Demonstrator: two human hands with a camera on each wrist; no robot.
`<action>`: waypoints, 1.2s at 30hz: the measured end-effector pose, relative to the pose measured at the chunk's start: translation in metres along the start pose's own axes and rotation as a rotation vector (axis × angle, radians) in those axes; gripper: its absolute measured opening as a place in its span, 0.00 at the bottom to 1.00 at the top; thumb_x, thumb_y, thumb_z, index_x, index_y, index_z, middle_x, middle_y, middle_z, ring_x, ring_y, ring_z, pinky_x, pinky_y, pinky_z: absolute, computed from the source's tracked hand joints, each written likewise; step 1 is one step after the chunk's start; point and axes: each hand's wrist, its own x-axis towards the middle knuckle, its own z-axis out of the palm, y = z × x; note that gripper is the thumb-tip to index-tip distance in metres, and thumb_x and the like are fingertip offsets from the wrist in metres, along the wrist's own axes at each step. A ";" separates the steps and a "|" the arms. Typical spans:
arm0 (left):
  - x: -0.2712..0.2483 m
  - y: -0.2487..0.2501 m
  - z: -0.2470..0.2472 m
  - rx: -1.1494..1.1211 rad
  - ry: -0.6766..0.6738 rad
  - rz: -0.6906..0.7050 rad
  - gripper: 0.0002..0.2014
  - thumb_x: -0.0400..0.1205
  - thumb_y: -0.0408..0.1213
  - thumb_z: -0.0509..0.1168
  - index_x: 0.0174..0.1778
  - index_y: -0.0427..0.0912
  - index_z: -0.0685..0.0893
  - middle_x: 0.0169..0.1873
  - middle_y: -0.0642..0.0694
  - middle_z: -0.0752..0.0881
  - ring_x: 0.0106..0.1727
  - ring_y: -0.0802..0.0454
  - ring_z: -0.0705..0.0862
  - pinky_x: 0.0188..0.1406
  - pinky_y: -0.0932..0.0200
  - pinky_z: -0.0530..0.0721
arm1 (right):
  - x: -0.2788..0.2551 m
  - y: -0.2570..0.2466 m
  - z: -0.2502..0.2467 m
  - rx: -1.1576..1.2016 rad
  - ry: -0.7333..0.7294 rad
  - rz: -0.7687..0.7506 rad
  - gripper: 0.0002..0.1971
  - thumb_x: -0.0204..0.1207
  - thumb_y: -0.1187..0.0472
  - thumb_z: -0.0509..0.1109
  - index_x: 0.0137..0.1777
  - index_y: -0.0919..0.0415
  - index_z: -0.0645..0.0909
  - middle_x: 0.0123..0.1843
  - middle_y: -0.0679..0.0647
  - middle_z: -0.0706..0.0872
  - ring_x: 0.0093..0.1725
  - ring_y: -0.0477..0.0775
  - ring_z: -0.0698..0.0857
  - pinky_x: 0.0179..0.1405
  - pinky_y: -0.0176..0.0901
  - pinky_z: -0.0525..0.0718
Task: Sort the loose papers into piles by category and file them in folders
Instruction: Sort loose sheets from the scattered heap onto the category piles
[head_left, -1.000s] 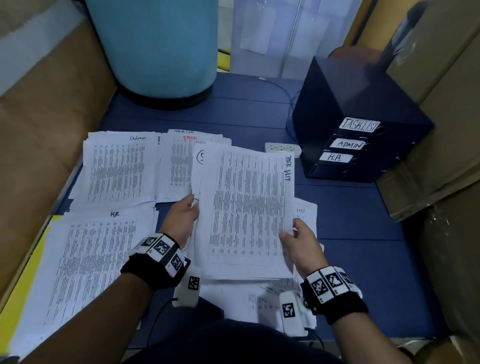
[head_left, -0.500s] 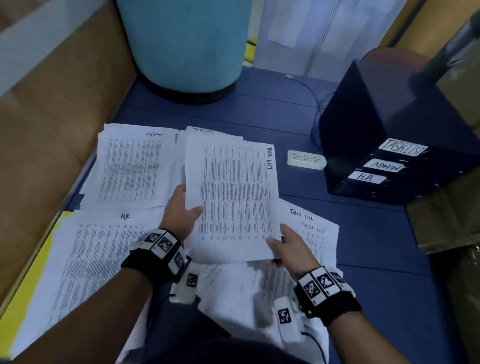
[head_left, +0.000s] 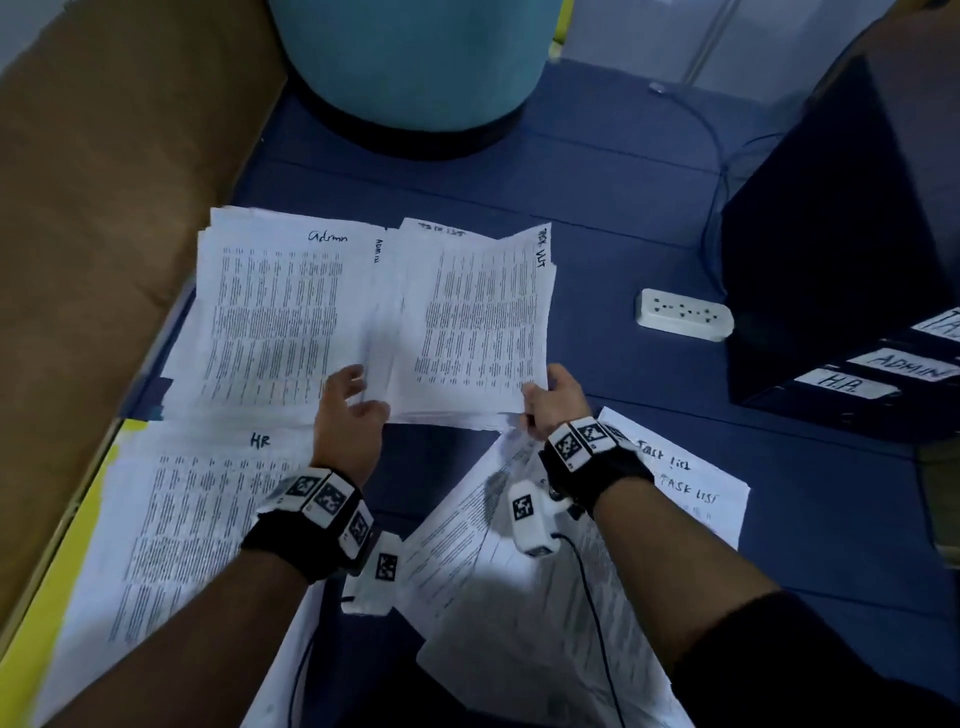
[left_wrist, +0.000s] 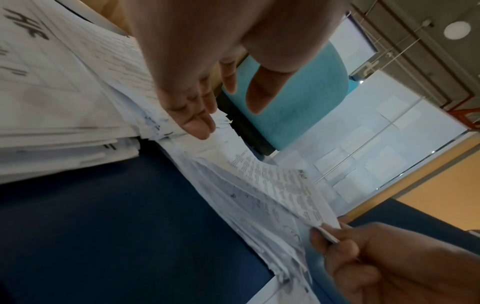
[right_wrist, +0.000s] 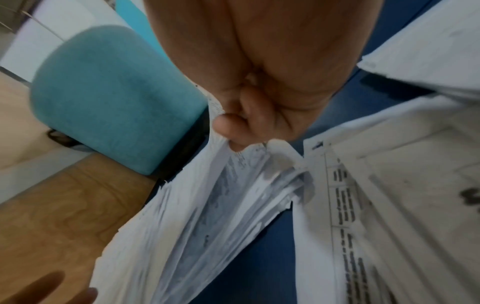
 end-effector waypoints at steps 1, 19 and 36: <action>0.002 -0.003 0.001 0.016 -0.013 0.016 0.20 0.81 0.26 0.64 0.67 0.47 0.74 0.61 0.50 0.78 0.45 0.57 0.81 0.45 0.56 0.83 | 0.006 0.000 0.005 0.000 -0.013 0.031 0.09 0.84 0.67 0.60 0.62 0.64 0.76 0.44 0.57 0.85 0.24 0.50 0.82 0.16 0.35 0.73; -0.066 0.002 0.077 0.241 -0.534 0.171 0.13 0.79 0.25 0.62 0.57 0.41 0.82 0.48 0.49 0.83 0.46 0.57 0.80 0.49 0.65 0.78 | -0.068 0.083 -0.134 -0.256 0.193 0.025 0.07 0.77 0.54 0.73 0.46 0.55 0.78 0.52 0.58 0.88 0.45 0.63 0.88 0.49 0.54 0.86; -0.162 -0.040 0.124 0.611 -0.698 0.238 0.25 0.77 0.33 0.69 0.72 0.39 0.75 0.69 0.43 0.79 0.69 0.46 0.77 0.69 0.53 0.74 | -0.147 0.201 -0.173 -0.276 0.376 0.235 0.20 0.75 0.61 0.77 0.62 0.62 0.73 0.58 0.60 0.82 0.46 0.55 0.79 0.41 0.41 0.76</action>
